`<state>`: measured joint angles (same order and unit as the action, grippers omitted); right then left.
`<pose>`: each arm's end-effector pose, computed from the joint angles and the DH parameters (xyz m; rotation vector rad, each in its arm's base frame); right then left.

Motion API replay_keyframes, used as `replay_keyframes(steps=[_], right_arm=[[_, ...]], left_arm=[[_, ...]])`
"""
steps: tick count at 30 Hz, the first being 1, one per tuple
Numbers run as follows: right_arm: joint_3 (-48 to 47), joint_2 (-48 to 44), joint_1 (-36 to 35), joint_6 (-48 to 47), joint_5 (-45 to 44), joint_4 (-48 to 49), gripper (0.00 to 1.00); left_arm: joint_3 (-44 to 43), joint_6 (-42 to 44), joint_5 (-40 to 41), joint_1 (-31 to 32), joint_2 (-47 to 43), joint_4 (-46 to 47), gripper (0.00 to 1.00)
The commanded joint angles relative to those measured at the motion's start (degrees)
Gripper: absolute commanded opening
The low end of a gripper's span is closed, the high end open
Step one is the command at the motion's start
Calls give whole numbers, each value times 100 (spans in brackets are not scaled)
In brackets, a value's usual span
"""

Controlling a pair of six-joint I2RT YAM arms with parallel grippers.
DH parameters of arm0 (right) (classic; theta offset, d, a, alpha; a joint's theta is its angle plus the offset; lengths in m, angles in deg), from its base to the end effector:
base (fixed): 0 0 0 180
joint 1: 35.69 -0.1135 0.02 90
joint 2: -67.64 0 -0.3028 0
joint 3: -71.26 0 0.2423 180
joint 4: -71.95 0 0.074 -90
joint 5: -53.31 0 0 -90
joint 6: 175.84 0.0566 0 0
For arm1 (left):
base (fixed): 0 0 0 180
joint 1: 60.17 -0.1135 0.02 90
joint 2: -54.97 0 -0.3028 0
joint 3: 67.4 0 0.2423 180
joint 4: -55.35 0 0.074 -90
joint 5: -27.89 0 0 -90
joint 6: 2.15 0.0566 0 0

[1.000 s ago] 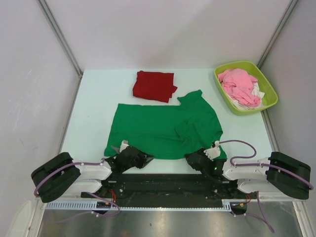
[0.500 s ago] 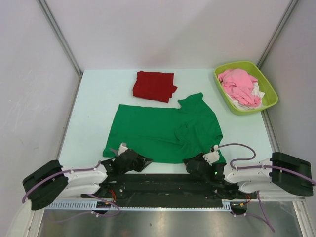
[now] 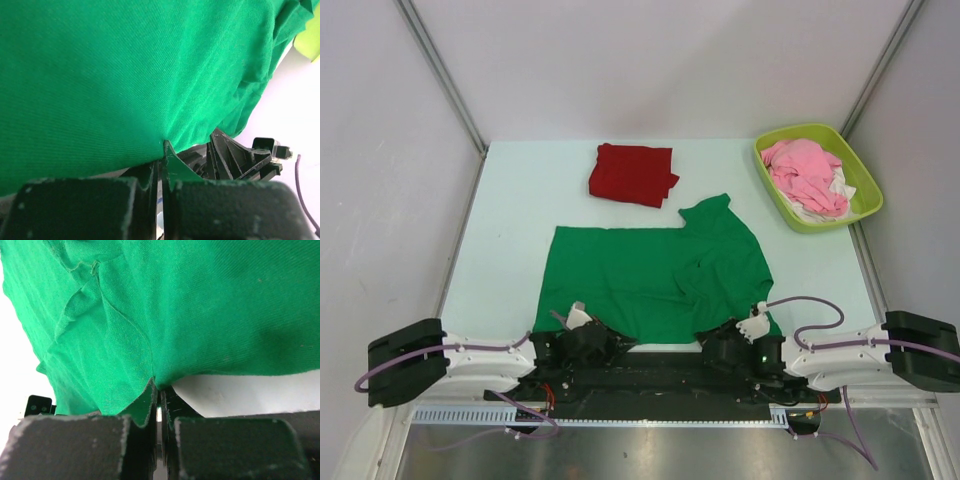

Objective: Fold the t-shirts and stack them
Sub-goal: Fold the tshirt

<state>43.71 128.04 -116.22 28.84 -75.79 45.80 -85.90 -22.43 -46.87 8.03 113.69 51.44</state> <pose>0.0574 0.1270 0.1443 0.9411 2.2499 0.7812 0.0658 -0.1246 0.1263 -1.0940 2.4253 -1.1192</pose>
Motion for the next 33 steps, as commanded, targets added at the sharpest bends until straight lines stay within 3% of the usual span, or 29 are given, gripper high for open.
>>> replay_keyframes(steps=[1,11,13,14,16,17,18,20,22,26,29,32,33], right_arm=[[214,-55,-287,494,68,-1472,0],[152,138,-797,1110,33,-1763,0],[73,226,-815,1101,24,-1833,0],[21,244,-832,1084,24,-1877,8],[-172,253,-867,1005,-11,-2130,33],[-286,209,-885,944,-150,-2280,54],[-418,174,-903,873,-282,-2447,66],[-857,69,-912,663,-615,-2939,90],[-1269,-28,-912,399,-792,-3238,100],[-1946,-362,-728,-933,-1039,-3354,100],[-2464,-713,-70,-2147,-935,-3030,100],[-2782,-1082,1203,-4516,-331,-2135,100],[-2966,-1144,1563,-5089,-49,-1871,100]], left_arm=[[346,-582,171,491,122,-1000,0],[373,-1092,426,940,-500,-1834,0],[372,-1101,470,932,-633,-1983,10],[372,-1110,523,931,-790,-2149,14],[372,-1057,584,931,-984,-2300,38],[338,-1040,637,931,-1063,-2535,49],[276,-961,812,931,-1299,-2686,71],[13,-820,1006,932,-1538,-3071,85],[-346,-548,1287,923,-1872,-3284,93],[-1094,172,1691,879,-2189,-3653,96],[-1718,980,1728,511,-2242,-3716,96],[-2096,2385,965,-577,-2164,-3139,95],[-2202,3084,719,-1285,-2093,-3022,95]])
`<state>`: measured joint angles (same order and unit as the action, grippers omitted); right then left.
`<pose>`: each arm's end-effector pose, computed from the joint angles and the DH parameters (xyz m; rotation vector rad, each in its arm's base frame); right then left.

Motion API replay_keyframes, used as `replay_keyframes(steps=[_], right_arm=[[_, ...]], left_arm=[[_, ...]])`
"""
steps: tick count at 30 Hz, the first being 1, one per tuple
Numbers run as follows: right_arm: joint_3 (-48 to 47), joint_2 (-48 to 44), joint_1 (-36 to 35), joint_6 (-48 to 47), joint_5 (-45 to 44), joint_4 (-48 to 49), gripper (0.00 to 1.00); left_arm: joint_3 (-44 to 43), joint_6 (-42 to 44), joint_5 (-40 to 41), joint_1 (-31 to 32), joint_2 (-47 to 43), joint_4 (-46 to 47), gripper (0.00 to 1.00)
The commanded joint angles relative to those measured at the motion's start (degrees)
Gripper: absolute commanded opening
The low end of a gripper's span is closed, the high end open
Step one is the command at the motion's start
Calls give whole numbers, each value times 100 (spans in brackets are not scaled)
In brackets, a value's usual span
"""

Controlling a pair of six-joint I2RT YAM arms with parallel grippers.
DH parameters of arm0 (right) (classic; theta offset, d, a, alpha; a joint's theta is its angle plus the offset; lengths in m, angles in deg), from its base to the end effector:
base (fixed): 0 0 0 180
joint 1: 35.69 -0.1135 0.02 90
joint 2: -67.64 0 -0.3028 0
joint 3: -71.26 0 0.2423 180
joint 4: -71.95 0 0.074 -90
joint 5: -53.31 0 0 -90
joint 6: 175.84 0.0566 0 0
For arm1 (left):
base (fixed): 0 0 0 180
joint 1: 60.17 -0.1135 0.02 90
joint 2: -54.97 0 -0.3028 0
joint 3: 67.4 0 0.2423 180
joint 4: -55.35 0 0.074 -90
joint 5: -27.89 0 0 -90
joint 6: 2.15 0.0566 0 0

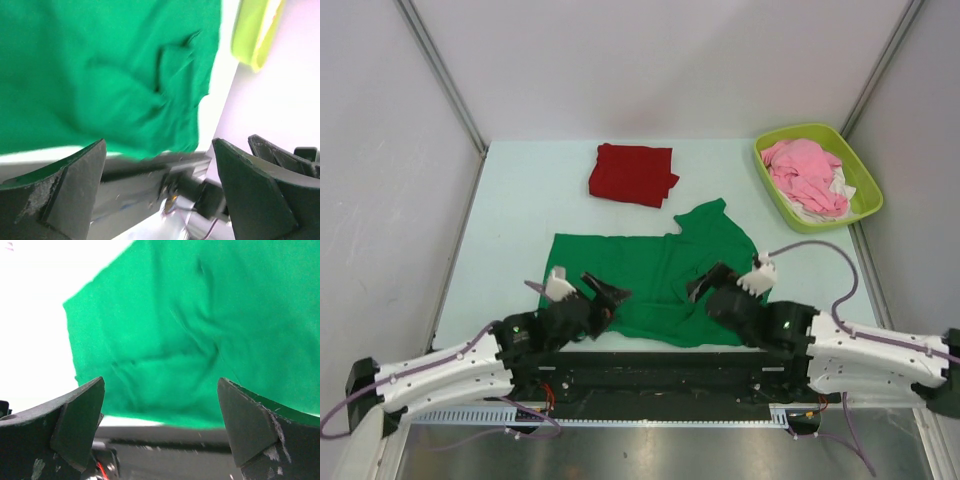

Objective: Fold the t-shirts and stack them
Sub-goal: Fold the tshirt

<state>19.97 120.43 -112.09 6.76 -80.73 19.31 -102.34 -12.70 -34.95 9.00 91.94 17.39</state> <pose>0.0726 0.1329 0.2554 0.6085 2.1858 0.6374 0.0652 -0.0988 0.2071 -0.9094 2.2375 -1.0630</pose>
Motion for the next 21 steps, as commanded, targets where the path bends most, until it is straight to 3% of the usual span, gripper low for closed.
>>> replay_keyframes(steps=[1,3,4,7,10,16,21], right_arm=[[-646,-410,2093,-4054,787,1329,100],[-996,-279,3143,-4652,1903,1545,100],[-1129,-148,4062,-5228,2368,1711,100],[-1648,833,5420,-5820,3573,1738,100],[-2052,1469,6125,-6112,3961,1817,99],[-2378,2753,6620,-6412,4603,2327,100],[-2527,3455,6945,-6394,5052,2740,99]], left_arm=[[-803,2388,-683,-1719,187,436,95],[-1102,3247,-1360,-2700,634,648,94],[-1452,3479,-1528,-2985,810,596,95],[-2210,4261,-1985,-3839,1583,384,95],[-2747,4746,-2161,-4472,2260,269,95],[-3301,5317,-2451,-5536,3508,207,93],[-3845,5748,-2985,-6142,4651,164,82]])
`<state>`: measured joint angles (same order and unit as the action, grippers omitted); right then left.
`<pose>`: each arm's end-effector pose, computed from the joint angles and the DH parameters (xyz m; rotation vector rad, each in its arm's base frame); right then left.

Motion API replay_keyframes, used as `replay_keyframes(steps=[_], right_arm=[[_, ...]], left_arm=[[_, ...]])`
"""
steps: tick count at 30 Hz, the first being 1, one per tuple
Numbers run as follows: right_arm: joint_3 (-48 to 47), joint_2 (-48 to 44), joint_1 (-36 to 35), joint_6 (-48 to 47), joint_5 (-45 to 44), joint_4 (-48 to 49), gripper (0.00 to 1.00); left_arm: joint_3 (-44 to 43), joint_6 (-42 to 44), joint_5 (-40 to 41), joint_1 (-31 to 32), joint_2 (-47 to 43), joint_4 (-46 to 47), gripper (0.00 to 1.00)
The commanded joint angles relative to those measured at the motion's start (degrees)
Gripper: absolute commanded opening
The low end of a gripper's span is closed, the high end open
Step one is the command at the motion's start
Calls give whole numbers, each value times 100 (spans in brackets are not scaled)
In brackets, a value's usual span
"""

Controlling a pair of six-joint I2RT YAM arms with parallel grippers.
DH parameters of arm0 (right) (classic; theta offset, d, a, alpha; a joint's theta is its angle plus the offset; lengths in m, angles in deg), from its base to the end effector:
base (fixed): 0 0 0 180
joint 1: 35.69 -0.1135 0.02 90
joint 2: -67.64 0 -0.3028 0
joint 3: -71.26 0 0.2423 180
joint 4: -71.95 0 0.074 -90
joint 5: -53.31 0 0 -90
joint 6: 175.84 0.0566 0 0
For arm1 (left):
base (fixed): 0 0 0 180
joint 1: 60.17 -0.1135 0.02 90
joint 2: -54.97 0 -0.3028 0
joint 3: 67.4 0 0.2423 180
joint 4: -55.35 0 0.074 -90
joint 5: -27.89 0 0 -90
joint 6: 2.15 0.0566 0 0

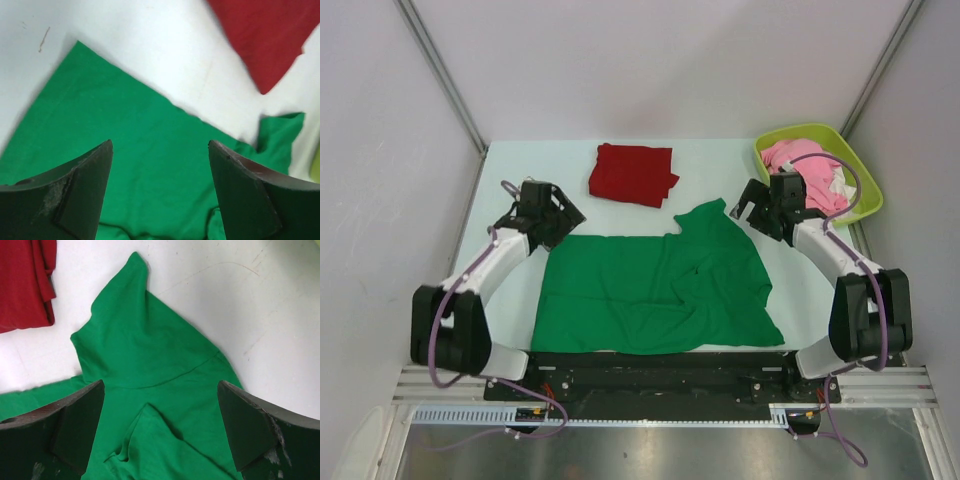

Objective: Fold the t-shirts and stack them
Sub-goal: Fold the tshirt

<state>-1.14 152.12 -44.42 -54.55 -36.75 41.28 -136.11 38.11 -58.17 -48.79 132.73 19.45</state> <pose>0.3200 0.0491 0.2755 0.4589 2.2978 0.3496 0.2825 -0.0529 0.2791 -0.8195 2.2518 -0.4343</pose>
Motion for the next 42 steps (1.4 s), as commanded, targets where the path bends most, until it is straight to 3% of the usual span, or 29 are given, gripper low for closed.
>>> replay_keyframes(steps=[1,2,7,19,29,39,42], right_arm=[[-442,375,188,-281,699,587,99],[-478,428,196,-272,708,640,99],[-487,647,214,-167,902,798,98],[-513,1035,205,-26,1209,1168,97],[-513,1052,135,-79,1333,1247,97],[-513,1149,73,-105,1315,1203,97],[-513,1166,91,-105,1341,1212,97]], left_arm=[[-548,763,-745,-443,966,11,79],[-635,798,-703,-548,1126,-49,71],[-1101,1114,-212,-680,1856,-120,56],[-1743,1659,317,-944,2973,-480,49],[-1910,2934,546,-953,2833,-533,59],[-1515,3119,-341,-953,2798,125,62],[-1524,3146,-632,-927,2876,161,59]])
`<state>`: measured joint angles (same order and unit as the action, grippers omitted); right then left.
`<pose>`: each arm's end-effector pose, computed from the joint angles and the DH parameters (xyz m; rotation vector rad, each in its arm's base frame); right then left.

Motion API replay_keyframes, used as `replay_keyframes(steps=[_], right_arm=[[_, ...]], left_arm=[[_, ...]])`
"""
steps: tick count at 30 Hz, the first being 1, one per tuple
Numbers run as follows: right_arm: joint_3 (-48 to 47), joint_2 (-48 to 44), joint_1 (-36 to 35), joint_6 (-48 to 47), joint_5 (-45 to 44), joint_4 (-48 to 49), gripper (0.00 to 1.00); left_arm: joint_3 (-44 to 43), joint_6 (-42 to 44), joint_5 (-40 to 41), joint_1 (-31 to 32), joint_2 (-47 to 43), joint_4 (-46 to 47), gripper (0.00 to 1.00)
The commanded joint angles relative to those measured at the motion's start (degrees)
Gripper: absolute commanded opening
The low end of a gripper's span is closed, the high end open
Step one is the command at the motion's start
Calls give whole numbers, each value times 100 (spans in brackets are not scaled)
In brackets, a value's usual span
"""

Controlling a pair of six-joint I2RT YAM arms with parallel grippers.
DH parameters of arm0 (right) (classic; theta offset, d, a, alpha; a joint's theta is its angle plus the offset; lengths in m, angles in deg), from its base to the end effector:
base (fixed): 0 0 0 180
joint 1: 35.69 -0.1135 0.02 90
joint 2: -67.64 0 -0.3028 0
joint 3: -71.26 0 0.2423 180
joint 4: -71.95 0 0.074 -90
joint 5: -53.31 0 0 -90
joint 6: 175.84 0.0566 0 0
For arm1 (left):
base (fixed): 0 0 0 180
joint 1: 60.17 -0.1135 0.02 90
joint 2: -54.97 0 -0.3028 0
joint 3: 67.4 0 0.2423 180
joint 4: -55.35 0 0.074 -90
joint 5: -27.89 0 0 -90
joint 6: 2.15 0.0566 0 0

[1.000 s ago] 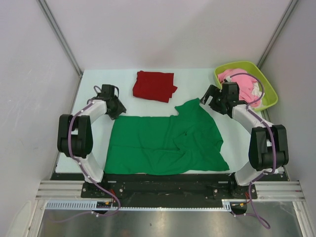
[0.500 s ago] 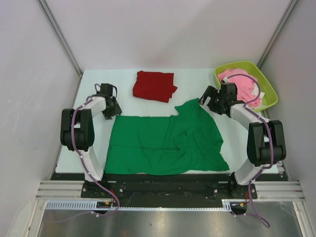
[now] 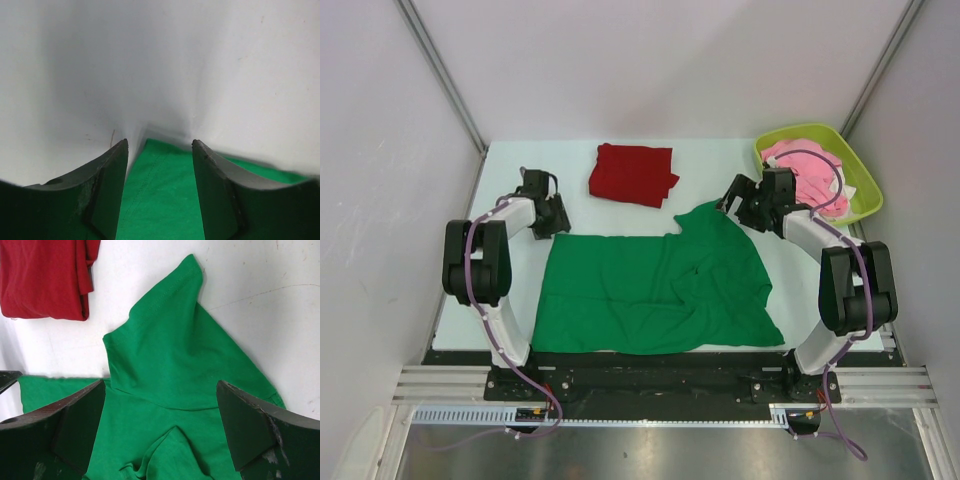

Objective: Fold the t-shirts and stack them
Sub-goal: Fold the tshirt

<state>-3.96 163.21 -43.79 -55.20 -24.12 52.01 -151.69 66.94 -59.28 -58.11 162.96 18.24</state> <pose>0.3697 0.0651 0.2470 0.3379 2.3021 0.5985 0.3989 -0.0116 0.1901 -0.4477 2.5935 -0.0727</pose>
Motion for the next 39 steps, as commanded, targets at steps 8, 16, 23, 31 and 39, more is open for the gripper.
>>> replay_keyframes(steps=[8,16,23,31,39], right_arm=[[-231,111,54,-40,104,130,97],[-249,251,89,-14,122,156,97],[-679,796,186,22,78,183,96],[-1364,1692,247,101,-72,253,88],[-2031,2501,265,171,25,192,63]], left_arm=[[148,333,-547,163,-146,220,46],[184,403,-345,189,-137,158,19],[193,403,-310,189,-172,141,0],[184,359,-301,189,-199,97,0],[175,342,-309,171,-164,62,0]])
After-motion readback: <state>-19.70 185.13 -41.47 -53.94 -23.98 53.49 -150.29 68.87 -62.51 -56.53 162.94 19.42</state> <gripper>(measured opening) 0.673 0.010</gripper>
